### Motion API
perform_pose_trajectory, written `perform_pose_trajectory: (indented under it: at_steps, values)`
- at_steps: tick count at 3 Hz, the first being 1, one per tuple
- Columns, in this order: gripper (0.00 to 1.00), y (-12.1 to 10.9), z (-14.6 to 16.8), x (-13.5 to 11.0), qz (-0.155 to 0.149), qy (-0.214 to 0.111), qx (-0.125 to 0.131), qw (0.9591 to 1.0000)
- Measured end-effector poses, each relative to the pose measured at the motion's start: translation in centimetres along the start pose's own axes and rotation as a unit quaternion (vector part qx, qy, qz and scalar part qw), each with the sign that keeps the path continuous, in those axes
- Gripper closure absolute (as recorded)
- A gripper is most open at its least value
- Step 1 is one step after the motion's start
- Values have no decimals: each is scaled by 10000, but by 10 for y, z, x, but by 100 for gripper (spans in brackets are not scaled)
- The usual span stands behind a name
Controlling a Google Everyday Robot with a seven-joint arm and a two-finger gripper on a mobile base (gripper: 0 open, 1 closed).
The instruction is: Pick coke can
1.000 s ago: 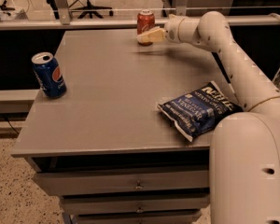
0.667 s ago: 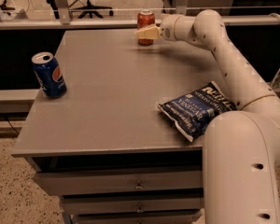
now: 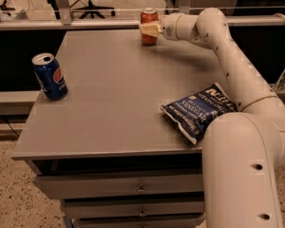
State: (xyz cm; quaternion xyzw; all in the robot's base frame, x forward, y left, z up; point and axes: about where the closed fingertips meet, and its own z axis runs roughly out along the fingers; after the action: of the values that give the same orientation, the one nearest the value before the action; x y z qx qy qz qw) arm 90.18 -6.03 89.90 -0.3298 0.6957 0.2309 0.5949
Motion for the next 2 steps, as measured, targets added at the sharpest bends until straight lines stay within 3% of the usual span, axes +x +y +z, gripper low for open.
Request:
perform_pose_trajectory:
  at_steps: [1,2]
  values:
    - [95,26,-21,-14,-56,-90,-485,9988]
    - [100,53,-47,-34,-251,-164,-831,9961]
